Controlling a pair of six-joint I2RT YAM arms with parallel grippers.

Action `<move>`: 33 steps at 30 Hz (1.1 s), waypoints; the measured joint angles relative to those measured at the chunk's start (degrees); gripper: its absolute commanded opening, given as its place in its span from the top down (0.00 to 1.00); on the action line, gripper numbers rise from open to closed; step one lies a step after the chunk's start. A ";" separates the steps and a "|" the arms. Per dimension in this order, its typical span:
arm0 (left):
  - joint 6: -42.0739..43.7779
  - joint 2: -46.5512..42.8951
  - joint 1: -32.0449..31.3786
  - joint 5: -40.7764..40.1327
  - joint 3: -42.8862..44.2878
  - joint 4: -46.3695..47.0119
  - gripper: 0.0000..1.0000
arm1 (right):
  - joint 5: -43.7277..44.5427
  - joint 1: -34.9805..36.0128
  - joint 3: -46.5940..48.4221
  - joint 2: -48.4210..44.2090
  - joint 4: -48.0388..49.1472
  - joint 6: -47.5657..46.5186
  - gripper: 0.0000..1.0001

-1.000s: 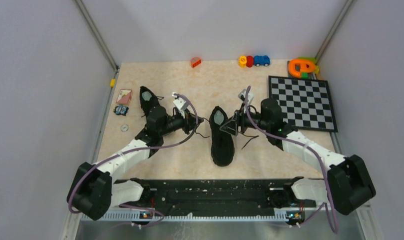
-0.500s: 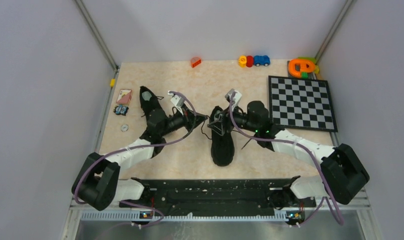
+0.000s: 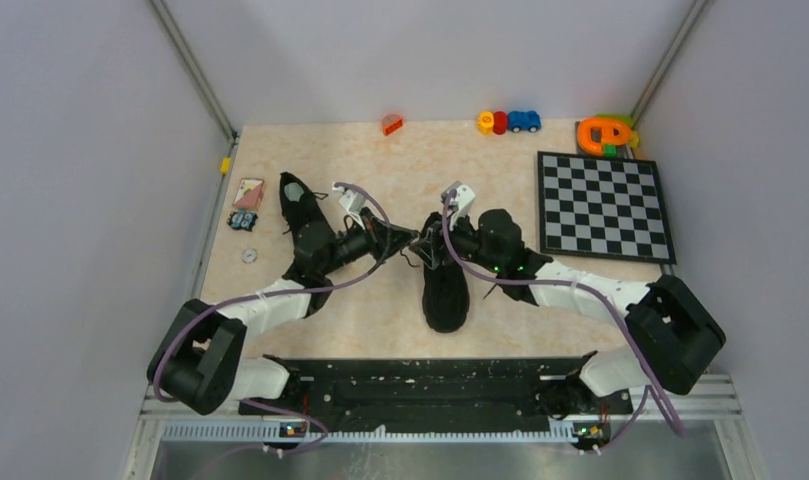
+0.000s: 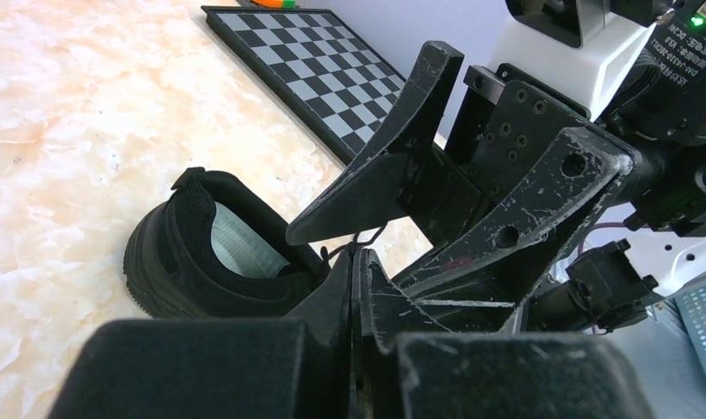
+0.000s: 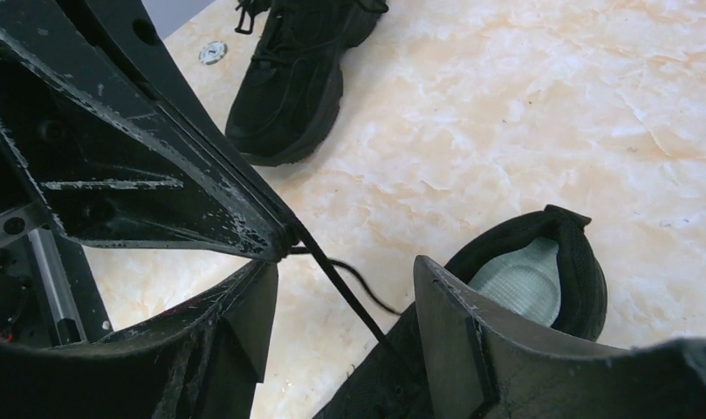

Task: Tie the shoes
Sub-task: Wrap the shoelace around the shoelace.

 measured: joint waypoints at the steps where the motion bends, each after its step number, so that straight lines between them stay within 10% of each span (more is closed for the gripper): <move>1: -0.39 0.13 0.00 -0.04 -0.24 0.55 1.00 | 0.22 0.17 0.00 0.24 0.37 0.13 0.41; 33: -2.36 1.79 -0.83 -1.09 -0.98 3.85 1.00 | 5.68 1.70 -3.41 -5.73 0.04 1.33 0.37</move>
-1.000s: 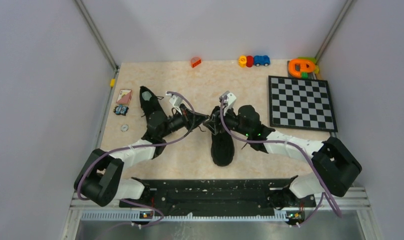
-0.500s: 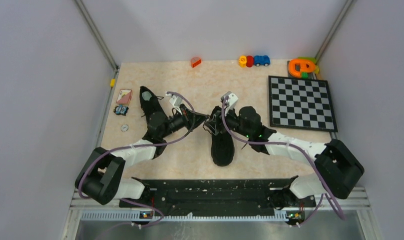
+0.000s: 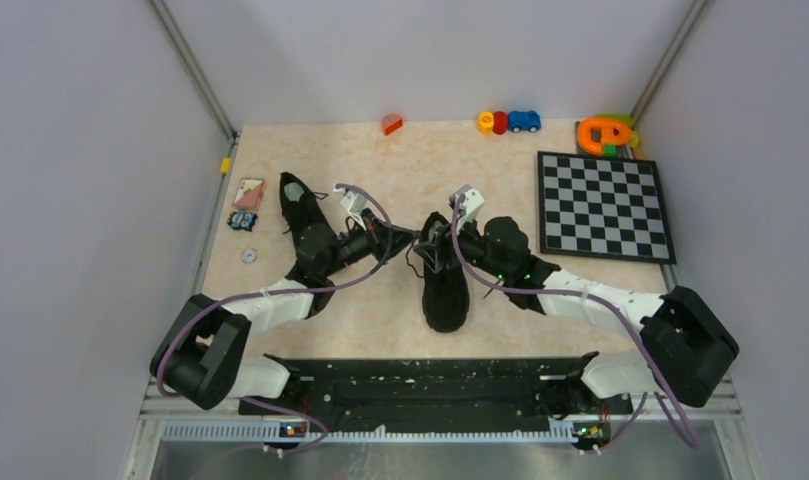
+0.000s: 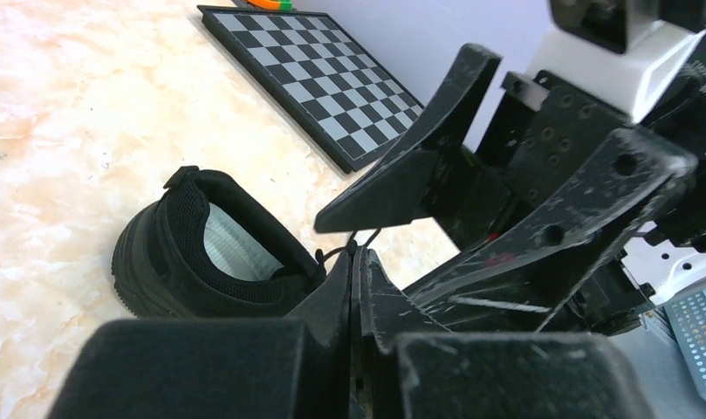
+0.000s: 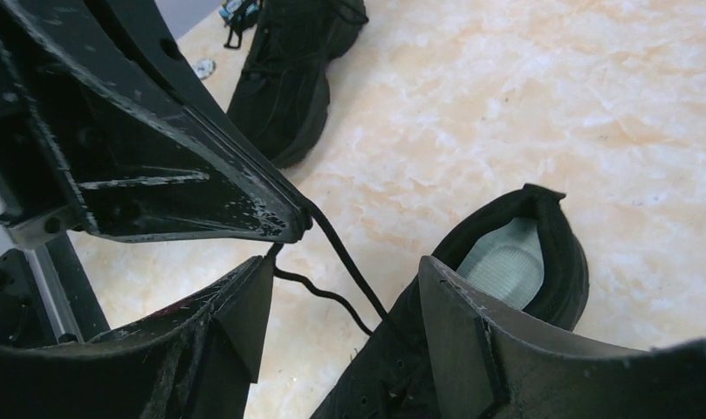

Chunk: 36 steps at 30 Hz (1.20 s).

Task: Tie the shoes
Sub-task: Wrap the shoelace around the shoelace.

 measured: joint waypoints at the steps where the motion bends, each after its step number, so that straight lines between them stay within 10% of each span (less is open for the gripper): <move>1: -0.02 0.00 -0.02 0.00 0.00 -0.04 1.00 | -0.22 0.00 0.31 1.07 0.11 0.28 0.38; 15: -0.04 0.00 -0.85 -0.26 0.02 -0.11 1.00 | -2.36 0.07 0.92 5.42 2.97 3.02 0.42; 19: -0.02 0.04 -0.85 -0.22 0.02 -0.11 1.00 | -2.01 0.07 0.90 3.52 2.45 2.56 0.64; 36: 4.92 -1.84 -0.83 -0.11 1.57 -8.31 1.00 | -1.07 0.26 2.82 0.70 -4.85 -2.32 0.66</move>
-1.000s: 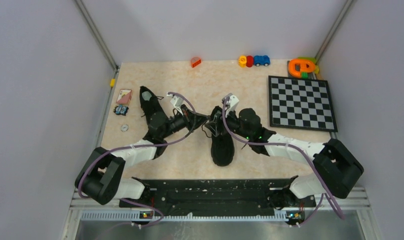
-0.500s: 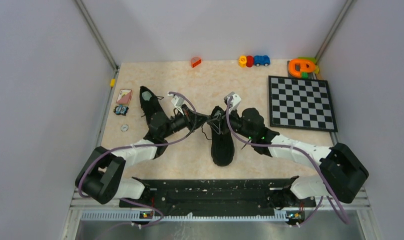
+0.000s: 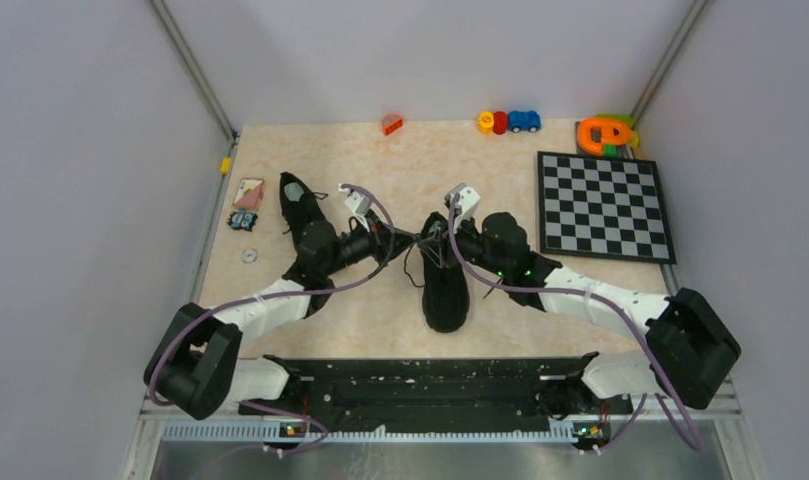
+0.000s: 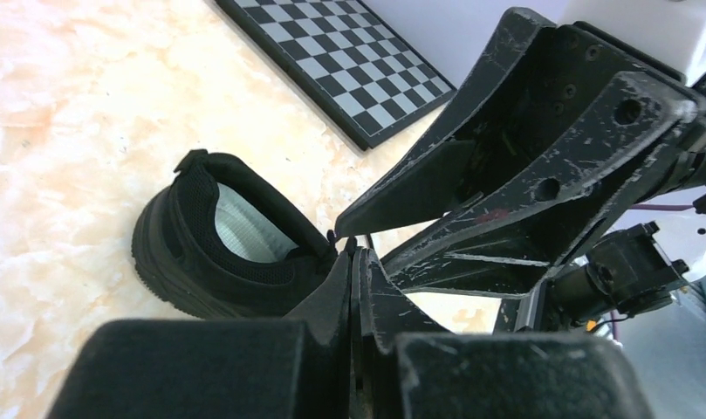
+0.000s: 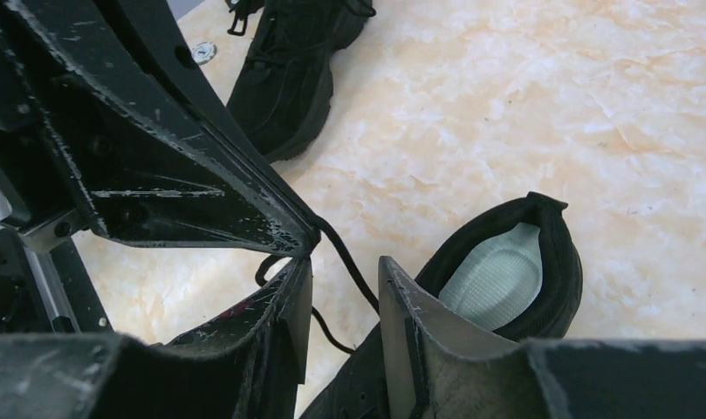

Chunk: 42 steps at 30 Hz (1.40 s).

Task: Tie the shoes
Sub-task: Wrap the shoelace around the shoelace.

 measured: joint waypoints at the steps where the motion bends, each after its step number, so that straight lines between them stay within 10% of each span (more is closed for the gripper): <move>1: 0.70 -0.85 0.00 0.04 0.15 -1.05 1.00 | 0.09 0.07 0.17 0.09 -0.07 -0.20 0.67; 13: 4.13 -3.98 -0.04 0.55 0.57 -7.74 1.00 | 0.31 0.11 2.51 4.17 0.59 -0.48 0.81; 19: 5.14 -4.11 -0.07 0.48 0.94 -9.09 0.74 | 0.37 0.11 2.51 4.15 2.62 0.35 0.89; 31: 8.44 -8.24 -0.85 -4.87 -2.45 -11.08 0.60 | 0.37 0.11 2.51 4.15 4.90 3.21 0.98; 33: 9.31 -8.74 -2.25 -7.67 -2.97 -11.34 0.51 | 0.37 0.11 2.51 4.15 4.87 3.50 1.00; 35: 10.64 -9.99 -4.26 -11.08 -3.74 -11.67 0.21 | 0.37 0.11 2.51 4.15 4.85 3.78 1.00; 42: 14.45 -14.60 -10.80 -24.68 -4.55 -13.90 0.17 | 0.72 0.11 2.51 4.15 4.42 4.76 1.00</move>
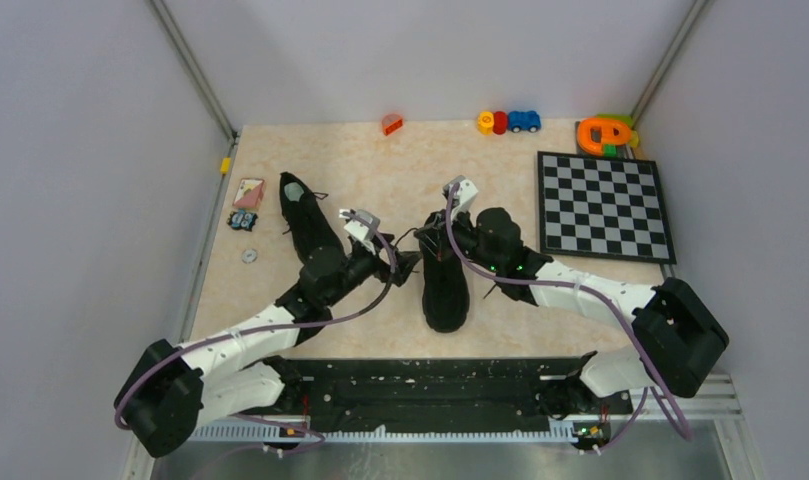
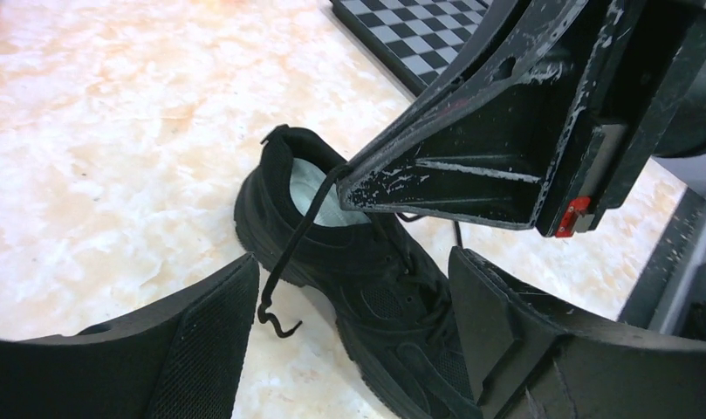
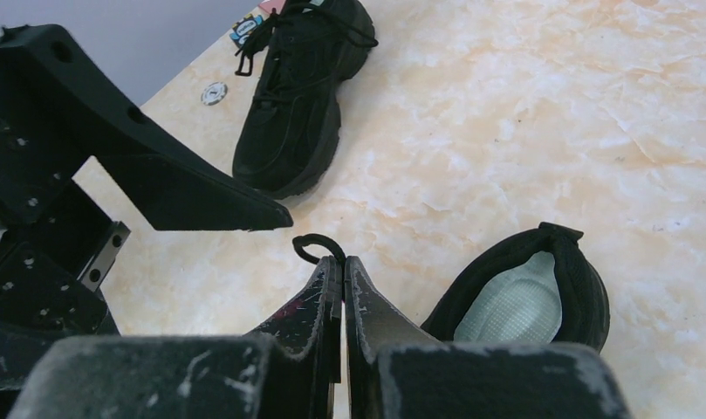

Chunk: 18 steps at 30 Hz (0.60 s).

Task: Tie the shoes
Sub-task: Wrap the shoelace around the shoelace.

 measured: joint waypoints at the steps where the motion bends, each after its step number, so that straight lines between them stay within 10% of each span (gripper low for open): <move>1: 0.26 -0.28 -0.68 -1.49 -0.02 0.00 0.17 | 0.22 0.00 0.00 0.00 -0.15 0.17 1.00; 18: 7.98 9.81 -10.56 -21.99 0.00 8.37 0.13 | 1.44 0.00 1.92 -0.46 -4.96 4.00 1.00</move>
